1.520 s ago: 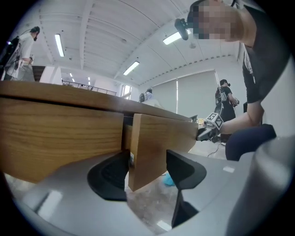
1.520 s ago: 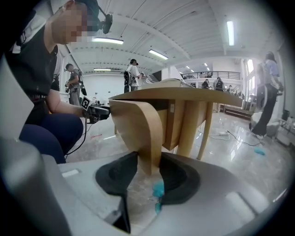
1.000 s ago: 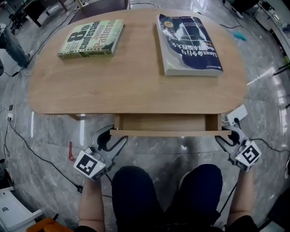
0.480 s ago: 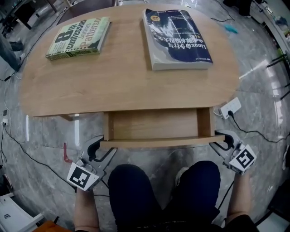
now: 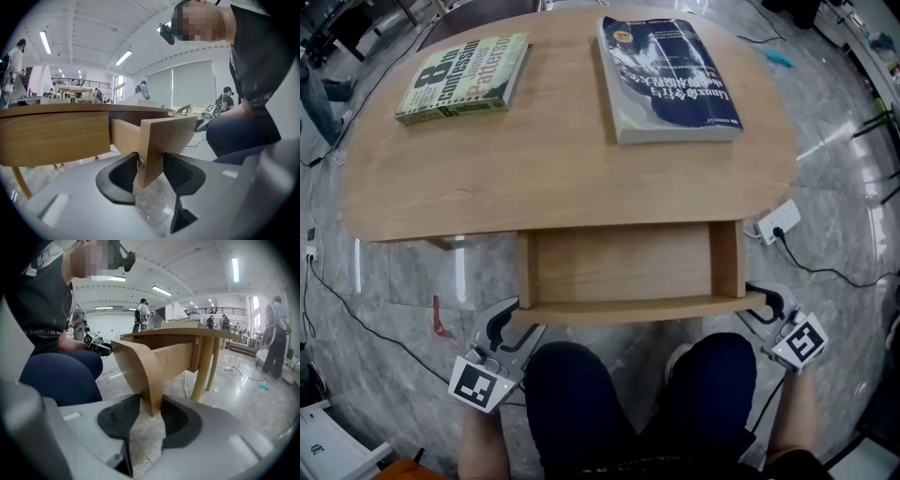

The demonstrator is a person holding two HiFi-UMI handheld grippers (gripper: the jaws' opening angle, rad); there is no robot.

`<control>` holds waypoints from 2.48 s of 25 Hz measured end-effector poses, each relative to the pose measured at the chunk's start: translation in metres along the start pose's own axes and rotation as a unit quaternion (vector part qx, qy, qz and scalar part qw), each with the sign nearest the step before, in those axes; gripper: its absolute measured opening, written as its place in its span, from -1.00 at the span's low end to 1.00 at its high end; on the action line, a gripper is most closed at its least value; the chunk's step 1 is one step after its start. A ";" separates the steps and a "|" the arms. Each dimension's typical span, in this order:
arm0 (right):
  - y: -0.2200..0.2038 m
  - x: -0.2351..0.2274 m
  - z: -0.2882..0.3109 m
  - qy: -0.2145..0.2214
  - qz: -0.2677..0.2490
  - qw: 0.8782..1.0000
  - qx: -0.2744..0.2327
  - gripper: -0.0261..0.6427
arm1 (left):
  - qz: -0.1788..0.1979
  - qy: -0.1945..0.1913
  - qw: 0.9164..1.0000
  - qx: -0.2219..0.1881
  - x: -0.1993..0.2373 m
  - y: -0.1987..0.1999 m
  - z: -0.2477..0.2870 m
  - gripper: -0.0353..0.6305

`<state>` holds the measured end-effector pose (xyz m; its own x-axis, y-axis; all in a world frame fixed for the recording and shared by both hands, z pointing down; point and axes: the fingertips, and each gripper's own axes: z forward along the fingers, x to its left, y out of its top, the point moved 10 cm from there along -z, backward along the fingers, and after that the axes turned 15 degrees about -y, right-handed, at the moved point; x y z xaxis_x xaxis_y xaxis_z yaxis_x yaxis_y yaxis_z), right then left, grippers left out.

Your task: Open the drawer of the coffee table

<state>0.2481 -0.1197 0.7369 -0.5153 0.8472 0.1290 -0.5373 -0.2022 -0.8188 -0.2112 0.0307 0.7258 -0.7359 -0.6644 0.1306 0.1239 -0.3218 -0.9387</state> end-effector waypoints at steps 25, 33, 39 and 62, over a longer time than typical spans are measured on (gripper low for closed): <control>-0.016 0.019 -0.007 0.026 -0.030 0.998 0.049 -0.50 | 0.001 -0.021 0.999 0.038 -0.019 -0.014 -0.016 -0.38; 0.006 0.006 -0.041 -0.018 0.031 0.998 0.055 -0.49 | -0.016 0.024 0.998 0.062 -0.022 0.024 -0.047 -0.38; 0.066 0.014 -0.081 -0.015 0.056 0.995 0.076 -0.92 | -0.034 0.015 0.996 0.087 -0.060 0.103 -0.074 -0.82; 0.399 0.093 -0.274 0.074 0.171 0.981 0.060 -0.92 | -0.100 -0.049 0.990 0.090 -0.207 0.458 -0.120 -0.88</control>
<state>0.1690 0.0130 0.2685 -0.5810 0.7798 -0.2329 -0.4282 -0.5362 -0.7274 -0.0820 0.1019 0.2308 -0.6904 -0.6346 0.3472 0.1054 -0.5631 -0.8196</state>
